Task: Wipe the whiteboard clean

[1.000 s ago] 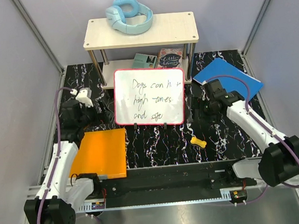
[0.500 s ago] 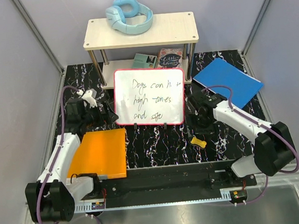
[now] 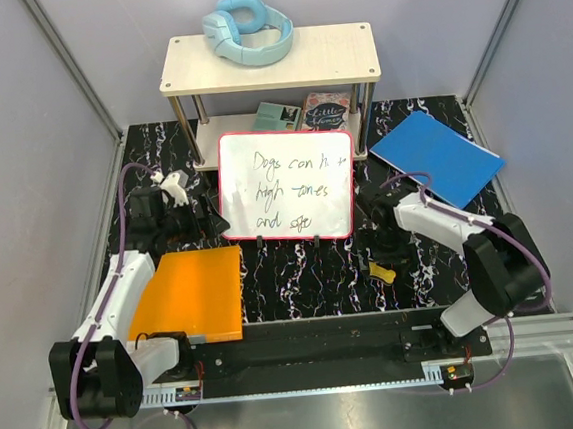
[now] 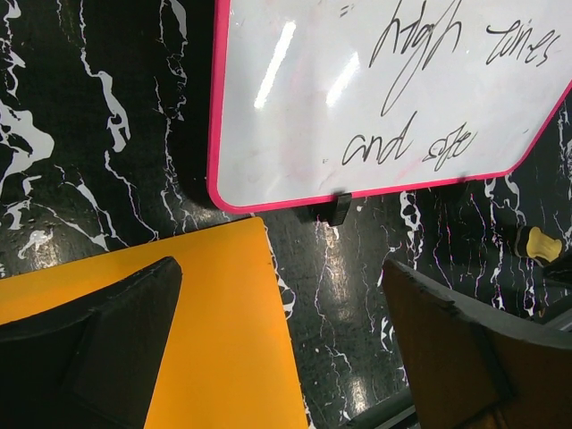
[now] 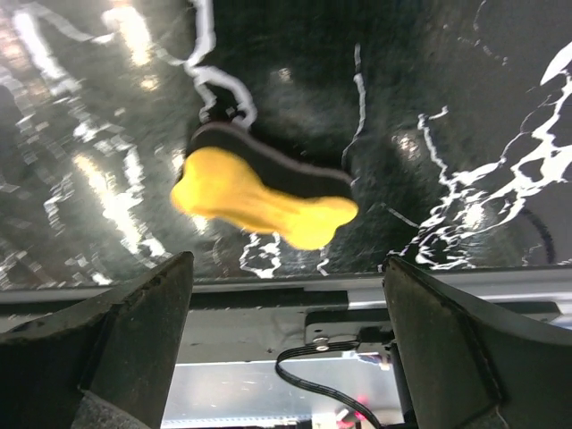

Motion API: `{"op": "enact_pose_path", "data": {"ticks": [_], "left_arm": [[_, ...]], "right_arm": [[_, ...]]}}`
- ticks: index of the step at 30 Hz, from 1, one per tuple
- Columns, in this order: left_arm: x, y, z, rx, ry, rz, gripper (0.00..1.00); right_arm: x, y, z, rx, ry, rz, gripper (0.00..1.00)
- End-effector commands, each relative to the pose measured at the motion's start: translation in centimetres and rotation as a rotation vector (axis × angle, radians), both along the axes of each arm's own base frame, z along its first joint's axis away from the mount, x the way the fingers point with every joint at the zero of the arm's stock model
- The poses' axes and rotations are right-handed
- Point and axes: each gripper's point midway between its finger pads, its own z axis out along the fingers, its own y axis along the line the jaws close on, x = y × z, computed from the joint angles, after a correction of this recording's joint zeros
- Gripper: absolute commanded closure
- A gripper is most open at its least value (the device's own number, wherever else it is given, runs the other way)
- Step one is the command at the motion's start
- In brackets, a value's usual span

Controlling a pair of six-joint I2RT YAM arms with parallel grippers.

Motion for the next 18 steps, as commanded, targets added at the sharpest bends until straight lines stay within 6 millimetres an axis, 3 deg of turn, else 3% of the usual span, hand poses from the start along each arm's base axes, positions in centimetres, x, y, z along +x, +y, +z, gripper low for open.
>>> {"op": "enact_pose_path", "data": {"ticks": [1, 10, 18], "left_arm": [[0.8, -0.6, 1.9, -0.027, -0.051, -0.031, 0.01], [0.8, -0.6, 1.4, -0.023, -0.025, -0.031, 0.01], [0.7, -0.1, 1.4, -0.003, -0.032, -0.006, 0.01]], "right_arm": [[1.3, -0.5, -0.6, -0.073, 0.001, 0.038, 0.04], [2.5, -0.7, -1.3, -0.126, -0.009, 0.034, 0.03], [5.3, -0.7, -1.3, -0.146, -0.126, 0.004, 0.09]]}}
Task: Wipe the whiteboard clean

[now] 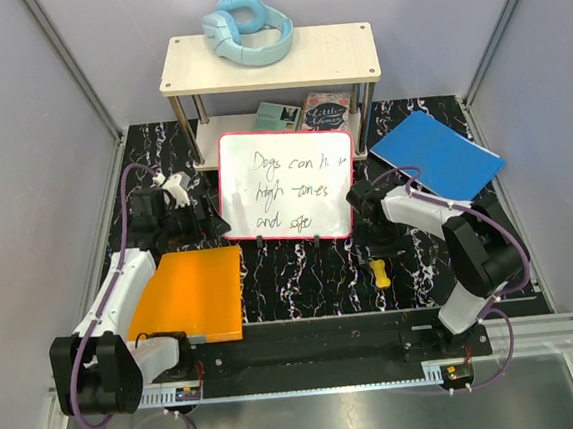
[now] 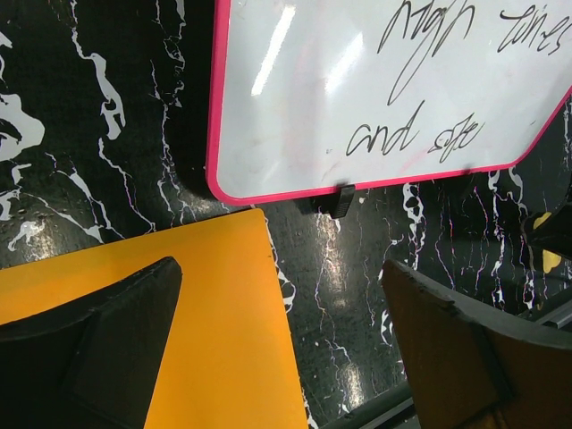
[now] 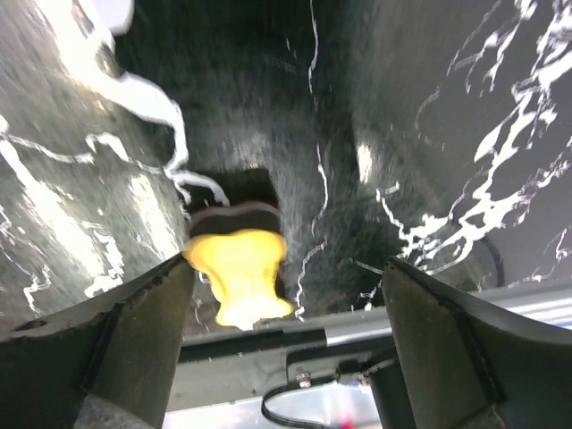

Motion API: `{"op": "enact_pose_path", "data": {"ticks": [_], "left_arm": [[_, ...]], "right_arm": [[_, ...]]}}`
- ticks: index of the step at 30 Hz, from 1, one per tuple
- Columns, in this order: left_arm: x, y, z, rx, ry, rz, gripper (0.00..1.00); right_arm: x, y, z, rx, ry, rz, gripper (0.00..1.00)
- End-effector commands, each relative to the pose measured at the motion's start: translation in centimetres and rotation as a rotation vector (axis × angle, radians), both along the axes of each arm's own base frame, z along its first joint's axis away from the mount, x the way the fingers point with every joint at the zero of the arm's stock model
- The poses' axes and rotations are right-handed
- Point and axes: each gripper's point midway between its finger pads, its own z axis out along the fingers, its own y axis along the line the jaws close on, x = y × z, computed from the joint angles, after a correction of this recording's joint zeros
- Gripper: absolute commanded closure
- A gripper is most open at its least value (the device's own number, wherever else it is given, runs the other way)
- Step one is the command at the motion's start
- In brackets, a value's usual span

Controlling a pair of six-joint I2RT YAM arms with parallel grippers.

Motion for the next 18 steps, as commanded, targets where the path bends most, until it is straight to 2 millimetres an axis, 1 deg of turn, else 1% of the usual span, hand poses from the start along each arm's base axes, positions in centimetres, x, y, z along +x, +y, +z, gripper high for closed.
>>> {"op": "enact_pose_path", "data": {"ticks": [1, 5, 7, 9, 13, 18], "left_arm": [[1.0, 0.0, 2.0, 0.002, -0.066, 0.001, 0.01], [1.1, 0.1, 1.9, 0.007, -0.059, 0.007, 0.01], [1.1, 0.1, 1.8, 0.007, -0.054, 0.007, 0.01], [1.2, 0.1, 1.9, 0.007, -0.056, 0.007, 0.01], [1.1, 0.2, 1.7, 0.011, -0.047, 0.008, 0.01], [1.2, 0.3, 1.5, 0.017, -0.039, 0.011, 0.01]], "right_arm": [[3.0, 0.9, 0.6, 0.018, -0.127, -0.009, 0.09], [2.7, 1.1, 0.6, 0.038, -0.121, 0.002, 0.15], [2.4, 1.5, 0.7, 0.069, -0.111, 0.002, 0.19], [1.7, 1.9, 0.9, 0.096, -0.086, 0.000, 0.22], [1.0, 2.2, 1.3, 0.126, -0.071, -0.003, 0.39], [0.4, 2.4, 1.1, 0.142, -0.043, -0.001, 0.41]]}}
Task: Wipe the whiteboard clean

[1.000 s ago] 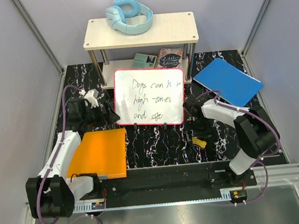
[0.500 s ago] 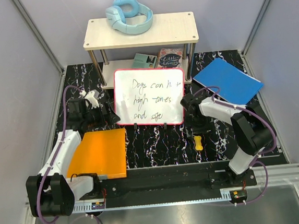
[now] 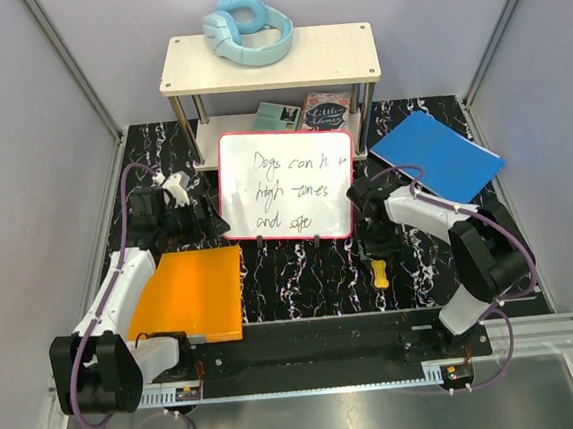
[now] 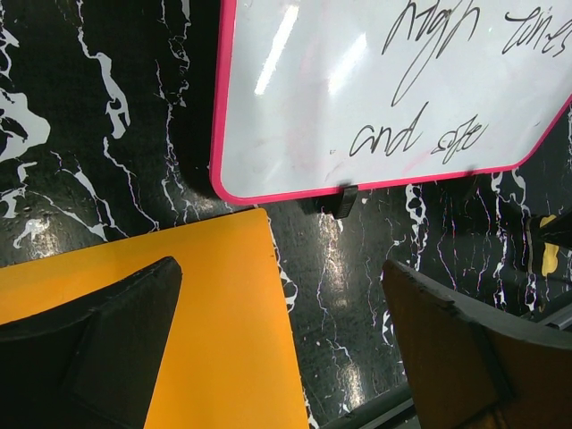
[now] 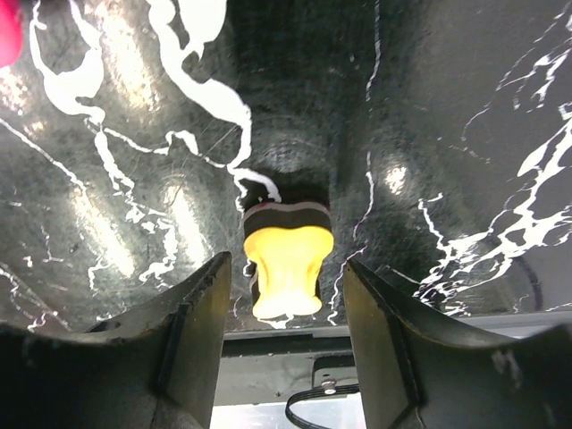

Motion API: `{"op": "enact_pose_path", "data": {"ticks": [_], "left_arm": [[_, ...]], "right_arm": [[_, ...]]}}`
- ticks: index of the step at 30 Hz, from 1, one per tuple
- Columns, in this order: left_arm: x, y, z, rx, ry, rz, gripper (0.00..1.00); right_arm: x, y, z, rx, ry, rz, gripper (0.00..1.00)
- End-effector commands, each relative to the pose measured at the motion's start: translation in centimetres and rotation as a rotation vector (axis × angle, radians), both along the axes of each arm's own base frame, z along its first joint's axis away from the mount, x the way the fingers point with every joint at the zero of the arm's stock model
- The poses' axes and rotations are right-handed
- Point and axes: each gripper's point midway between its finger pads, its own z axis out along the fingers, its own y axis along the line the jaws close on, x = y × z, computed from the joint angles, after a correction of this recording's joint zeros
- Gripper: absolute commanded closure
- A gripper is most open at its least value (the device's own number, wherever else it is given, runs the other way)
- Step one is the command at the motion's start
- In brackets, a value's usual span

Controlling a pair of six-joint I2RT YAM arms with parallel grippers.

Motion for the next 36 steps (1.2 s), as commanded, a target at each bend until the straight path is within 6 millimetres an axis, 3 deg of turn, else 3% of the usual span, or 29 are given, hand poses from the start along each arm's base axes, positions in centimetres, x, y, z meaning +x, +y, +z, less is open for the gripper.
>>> {"op": "enact_pose_path", "data": {"ticks": [1, 14, 21, 30, 36], "left_arm": [[1.1, 0.2, 1.5, 0.012, -0.043, 0.007, 0.01], [1.1, 0.3, 1.3, 0.019, -0.035, 0.007, 0.01], [1.2, 0.3, 1.2, 0.021, -0.031, 0.005, 0.01], [1.2, 0.4, 1.5, 0.024, -0.039, 0.008, 0.01], [1.2, 0.5, 1.7, 0.027, -0.049, 0.015, 0.01]], "right_arm": [[-0.7, 0.6, 0.6, 0.039, 0.016, 0.006, 0.41], [-0.7, 0.3, -0.1, 0.031, 0.101, -0.005, 0.42], [-0.9, 0.5, -0.3, 0.082, 0.139, 0.006, 0.60], [-1.0, 0.8, -0.8, 0.086, 0.200, 0.045, 0.58], [-1.0, 0.9, -0.9, 0.088, 0.208, 0.044, 0.65]]}}
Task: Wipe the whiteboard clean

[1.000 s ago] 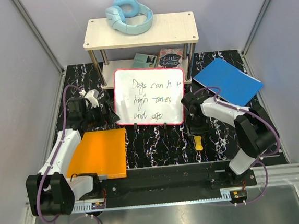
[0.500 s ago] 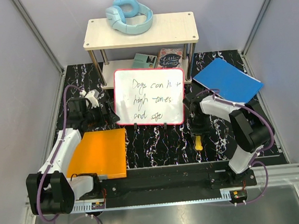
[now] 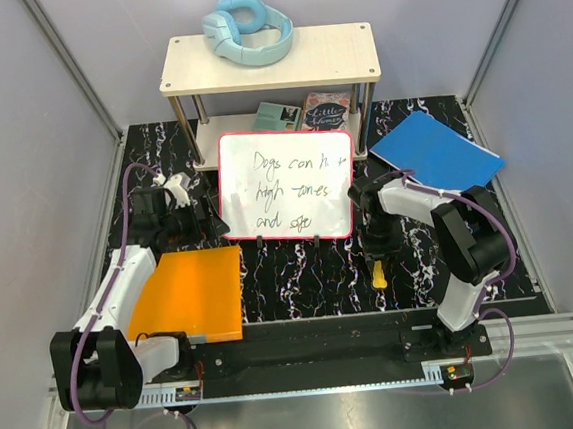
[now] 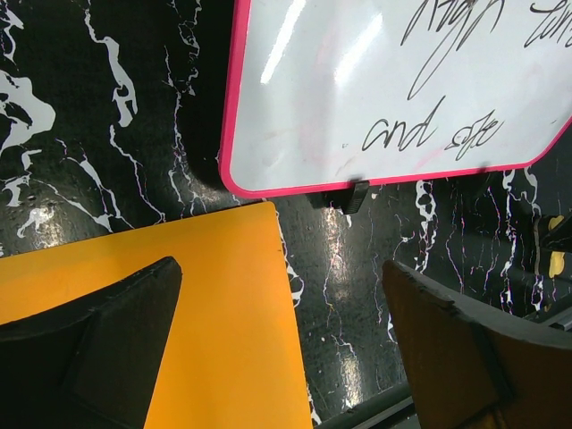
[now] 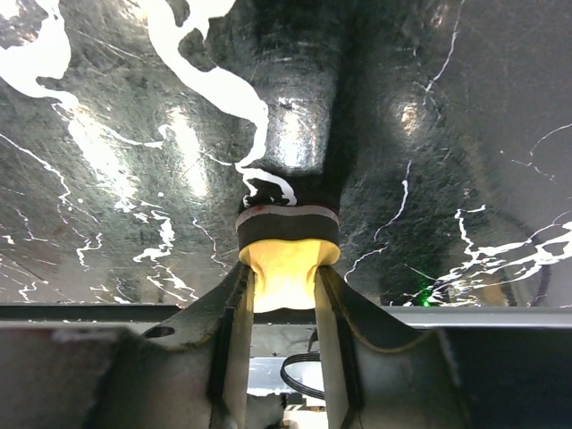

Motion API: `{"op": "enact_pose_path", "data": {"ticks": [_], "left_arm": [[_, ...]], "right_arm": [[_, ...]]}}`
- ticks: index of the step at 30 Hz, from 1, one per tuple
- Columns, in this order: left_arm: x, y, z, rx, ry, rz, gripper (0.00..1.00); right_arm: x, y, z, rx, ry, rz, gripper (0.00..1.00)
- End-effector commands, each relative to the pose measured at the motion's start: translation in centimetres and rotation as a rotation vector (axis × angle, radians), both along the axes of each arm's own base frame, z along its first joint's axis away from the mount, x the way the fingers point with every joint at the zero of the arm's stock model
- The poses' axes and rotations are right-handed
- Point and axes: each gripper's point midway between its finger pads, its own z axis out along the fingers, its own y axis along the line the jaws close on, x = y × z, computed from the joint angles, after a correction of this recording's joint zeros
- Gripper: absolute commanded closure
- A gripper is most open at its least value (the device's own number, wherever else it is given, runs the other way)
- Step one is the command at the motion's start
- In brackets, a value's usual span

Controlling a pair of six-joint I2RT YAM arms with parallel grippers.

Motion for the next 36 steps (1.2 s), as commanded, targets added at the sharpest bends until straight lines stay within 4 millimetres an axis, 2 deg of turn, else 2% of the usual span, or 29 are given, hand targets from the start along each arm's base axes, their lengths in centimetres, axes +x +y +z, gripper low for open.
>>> {"op": "enact_pose_path", "data": {"ticks": [1, 2, 3, 6, 12, 15, 16, 17, 18, 20, 21, 23, 24, 25, 26, 27, 28, 29, 30, 31, 32, 33, 34, 35, 36], "left_arm": [[1.3, 0.1, 2.4, 0.012, -0.083, 0.001, 0.01], [1.3, 0.2, 2.4, 0.012, -0.083, 0.001, 0.01], [1.2, 0.1, 2.3, 0.008, -0.079, -0.005, 0.01], [1.3, 0.1, 2.7, 0.011, -0.094, -0.008, 0.01], [1.6, -0.3, 3.4, -0.007, -0.120, -0.030, 0.04], [2.2, -0.6, 3.9, -0.020, -0.140, -0.032, 0.11], [2.5, -0.6, 3.8, -0.025, -0.137, -0.030, 0.17], [2.8, -0.7, 4.0, -0.029, -0.142, -0.029, 0.19], [3.6, -0.7, 4.9, -0.031, -0.171, -0.025, 0.21], [4.7, -0.8, 5.0, -0.039, -0.170, -0.021, 0.30], [5.7, -0.8, 6.2, -0.040, -0.202, -0.020, 0.31], [7.2, -0.7, 5.9, -0.035, -0.184, -0.014, 0.32], [8.2, -0.6, 7.0, -0.036, -0.206, -0.008, 0.32], [9.1, -0.5, 6.3, -0.042, -0.183, 0.003, 0.31], [9.7, -0.5, 6.6, -0.050, -0.187, 0.007, 0.31], [10.8, -0.6, 7.7, -0.078, -0.232, -0.004, 0.31], [11.6, -0.7, 7.3, -0.104, -0.225, -0.002, 0.31], [12.1, -0.8, 7.4, -0.118, -0.240, -0.007, 0.31], [13.0, -1.1, 8.1, -0.141, -0.286, -0.027, 0.34], [13.5, -1.4, 7.7, -0.160, -0.284, -0.035, 0.34], [13.8, -1.6, 7.7, -0.170, -0.295, -0.043, 0.35], [14.3, -1.9, 8.1, -0.184, -0.331, -0.066, 0.35], [14.6, -2.1, 7.4, -0.190, -0.320, -0.080, 0.31], [14.9, -2.3, 7.4, -0.199, -0.335, -0.092, 0.30], [15.3, -1.9, 7.7, -0.215, -0.361, -0.104, 0.29]], "right_arm": [[0.4, 0.5, 0.2, 0.029, 0.007, 0.006, 0.68], [0.5, 0.5, 0.3, 0.033, 0.007, 0.009, 0.72], [0.4, 0.5, 0.2, 0.033, 0.010, 0.007, 0.82], [0.6, 0.5, 0.4, 0.037, -0.006, 0.003, 0.92], [1.0, 0.5, 1.7, 0.053, -0.071, -0.001, 0.98], [1.4, 0.9, 2.9, 0.085, -0.113, -0.003, 1.00], [1.7, 1.0, 3.6, 0.101, -0.141, -0.002, 1.00], [2.0, 1.3, 4.2, 0.115, -0.162, -0.001, 1.00], [2.3, 1.4, 4.7, 0.122, -0.181, -0.002, 1.00], [3.1, 1.8, 5.9, 0.146, -0.229, 0.001, 1.00], [3.9, 2.1, 6.8, 0.161, -0.261, 0.003, 1.00], [5.3, 2.9, 8.4, 0.198, -0.325, 0.009, 1.00], [6.1, 3.1, 9.0, 0.202, -0.358, 0.007, 1.00], [6.7, 3.3, 9.5, 0.211, -0.381, 0.005, 1.00], [8.1, 4.0, 10.7, 0.236, -0.437, 0.008, 1.00], [8.9, 4.4, 11.3, 0.252, -0.467, 0.009, 1.00], [9.7, 4.8, 11.8, 0.271, -0.494, 0.011, 1.00], [11.3, 5.7, 13.1, 0.309, -0.559, 0.018, 1.00], [12.0, 6.5, 13.7, 0.341, -0.585, 0.023, 1.00], [12.8, 7.0, 13.9, 0.361, -0.603, 0.028, 1.00], [14.1, 7.8, 15.1, 0.390, -0.650, 0.036, 1.00], [14.8, 8.2, 15.4, 0.401, -0.668, 0.039, 1.00], [15.6, 8.6, 15.1, 0.407, -0.667, 0.044, 1.00], [16.4, 9.1, 15.8, 0.420, -0.693, 0.051, 1.00], [16.9, 9.5, 15.9, 0.431, -0.699, 0.061, 1.00]]}}
